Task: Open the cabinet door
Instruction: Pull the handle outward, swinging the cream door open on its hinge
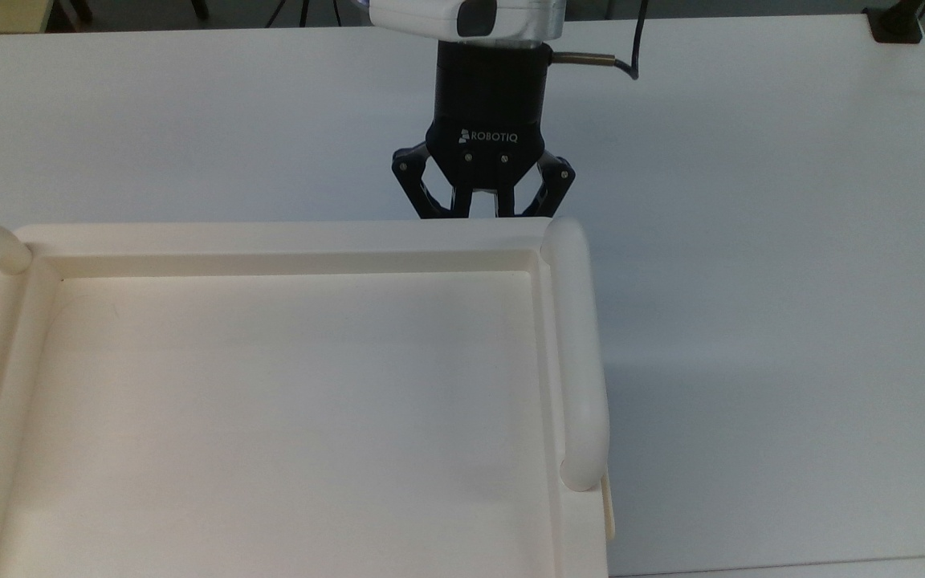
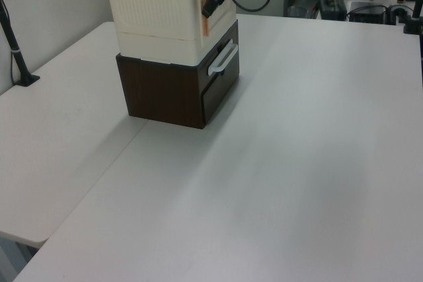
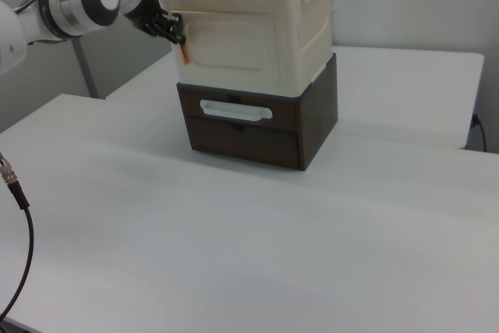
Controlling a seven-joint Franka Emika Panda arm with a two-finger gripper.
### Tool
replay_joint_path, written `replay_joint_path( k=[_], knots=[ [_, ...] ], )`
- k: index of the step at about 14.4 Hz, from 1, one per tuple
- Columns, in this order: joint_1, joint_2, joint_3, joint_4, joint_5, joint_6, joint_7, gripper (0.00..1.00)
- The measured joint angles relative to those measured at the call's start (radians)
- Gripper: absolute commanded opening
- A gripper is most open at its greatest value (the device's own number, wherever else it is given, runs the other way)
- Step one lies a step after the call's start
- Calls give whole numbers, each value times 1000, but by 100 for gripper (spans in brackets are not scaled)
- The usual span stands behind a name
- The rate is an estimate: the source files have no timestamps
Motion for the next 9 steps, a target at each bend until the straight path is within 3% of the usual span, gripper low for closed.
replay_joint_path(
  k=[1, 2, 3, 4, 7, 9],
  knots=[
    [1, -12, 3, 0, 1, -47, 0, 27],
    [2, -24, 6, 1, 3, -95, 0, 59],
    [2, -46, 7, 0, 6, -178, 0, 68],
    [-2, -62, 4, -1, 25, -266, 0, 89],
    [-14, -101, -2, -1, 46, -458, -3, 100],
    [-18, -137, -4, 0, 48, -543, -21, 100]
  ],
)
